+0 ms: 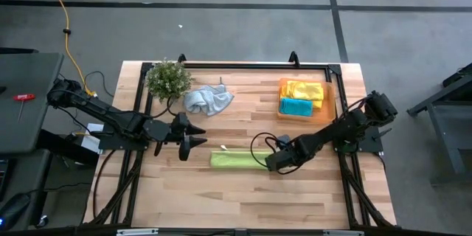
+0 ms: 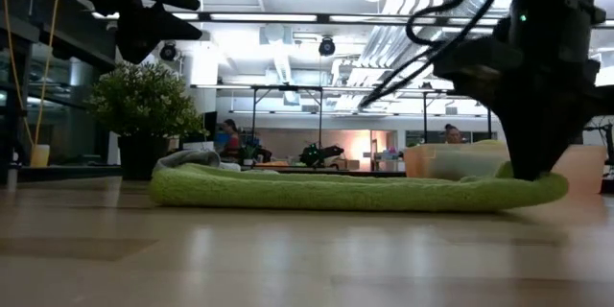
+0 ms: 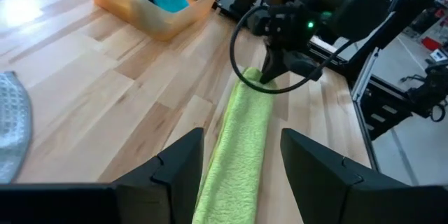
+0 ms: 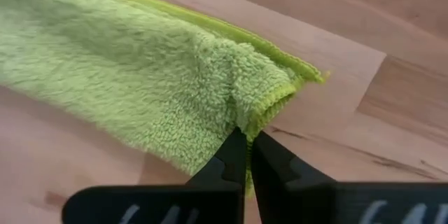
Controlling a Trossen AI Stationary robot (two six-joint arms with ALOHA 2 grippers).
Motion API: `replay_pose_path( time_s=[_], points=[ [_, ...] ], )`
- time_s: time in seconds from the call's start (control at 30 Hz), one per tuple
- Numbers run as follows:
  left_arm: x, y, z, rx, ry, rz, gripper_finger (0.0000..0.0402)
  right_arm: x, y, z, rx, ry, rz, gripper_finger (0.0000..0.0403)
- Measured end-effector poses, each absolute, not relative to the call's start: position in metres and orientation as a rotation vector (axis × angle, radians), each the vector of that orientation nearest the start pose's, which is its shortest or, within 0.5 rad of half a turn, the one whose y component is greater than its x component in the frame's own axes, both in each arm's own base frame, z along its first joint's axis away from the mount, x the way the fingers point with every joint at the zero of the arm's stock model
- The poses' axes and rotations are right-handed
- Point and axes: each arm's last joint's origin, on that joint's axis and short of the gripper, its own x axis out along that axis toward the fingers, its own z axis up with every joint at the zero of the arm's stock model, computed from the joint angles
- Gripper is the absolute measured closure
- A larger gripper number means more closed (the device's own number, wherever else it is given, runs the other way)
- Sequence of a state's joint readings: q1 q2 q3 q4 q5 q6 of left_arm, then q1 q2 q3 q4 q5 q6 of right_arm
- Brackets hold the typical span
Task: Fold microfiber towels
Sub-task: Fold the green microfiber cloth
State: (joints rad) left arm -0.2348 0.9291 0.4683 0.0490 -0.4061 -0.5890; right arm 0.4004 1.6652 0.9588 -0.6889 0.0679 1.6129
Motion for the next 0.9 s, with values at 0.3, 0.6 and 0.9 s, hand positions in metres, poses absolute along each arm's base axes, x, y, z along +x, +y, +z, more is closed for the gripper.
replay_pose_path(
  time_s=[0.3, 0.6, 0.9],
  points=[
    [0.193, -0.034, 0.22, -0.411, 0.336, 0.303, 0.0222, 0.277, 0.115, 0.189, 0.976, 1.208, -0.812, 0.0403],
    [0.205, -0.037, 0.199, -0.401, 0.436, 0.334, 0.0222, 0.292, 0.121, 0.218, 0.993, 1.156, -0.721, 0.0403],
    [0.222, -0.042, 0.162, -0.387, 0.603, 0.348, 0.0222, 0.3, 0.123, 0.234, 0.997, 1.084, -0.682, 0.0403]
  ],
)
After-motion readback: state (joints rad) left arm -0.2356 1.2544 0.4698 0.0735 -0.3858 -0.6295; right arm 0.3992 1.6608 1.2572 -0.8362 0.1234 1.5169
